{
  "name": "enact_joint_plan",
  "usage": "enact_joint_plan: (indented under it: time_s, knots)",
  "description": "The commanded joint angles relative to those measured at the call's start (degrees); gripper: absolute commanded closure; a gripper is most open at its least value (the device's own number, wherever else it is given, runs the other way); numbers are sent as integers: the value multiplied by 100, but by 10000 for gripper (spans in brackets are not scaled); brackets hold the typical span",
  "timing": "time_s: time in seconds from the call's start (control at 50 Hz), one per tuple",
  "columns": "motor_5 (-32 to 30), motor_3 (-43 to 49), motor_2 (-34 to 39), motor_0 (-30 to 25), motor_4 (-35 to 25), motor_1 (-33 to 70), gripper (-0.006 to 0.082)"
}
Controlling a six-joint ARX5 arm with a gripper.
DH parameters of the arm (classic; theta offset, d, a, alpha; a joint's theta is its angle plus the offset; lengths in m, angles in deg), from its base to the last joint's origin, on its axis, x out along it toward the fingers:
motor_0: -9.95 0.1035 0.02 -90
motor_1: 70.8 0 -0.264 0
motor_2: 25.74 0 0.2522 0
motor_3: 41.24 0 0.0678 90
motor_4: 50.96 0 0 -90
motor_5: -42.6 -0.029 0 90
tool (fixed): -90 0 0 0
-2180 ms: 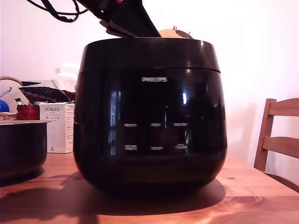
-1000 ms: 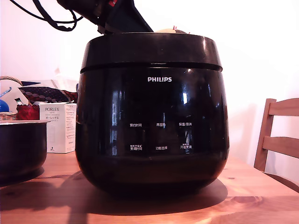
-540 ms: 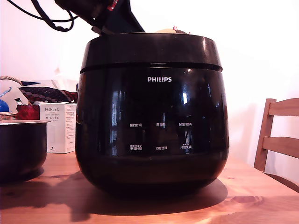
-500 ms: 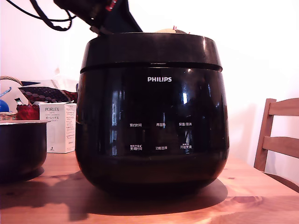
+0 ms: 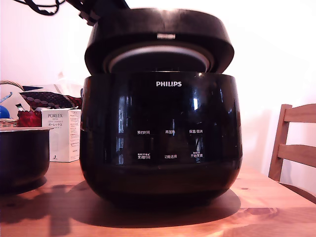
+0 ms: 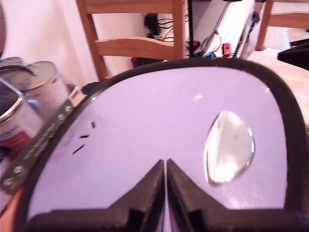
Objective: Open the rice cooker by pressing the large metal button on the top of its lid with medium force
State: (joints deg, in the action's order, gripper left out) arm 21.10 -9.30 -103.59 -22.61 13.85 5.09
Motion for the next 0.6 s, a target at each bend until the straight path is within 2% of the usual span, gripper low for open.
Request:
enact_joint_plan:
  time_s: [0.0,0.58]
  knots:
    - [26,20,225,20,52,-94,791]
    - [365,-162,225,20,315,-839,791]
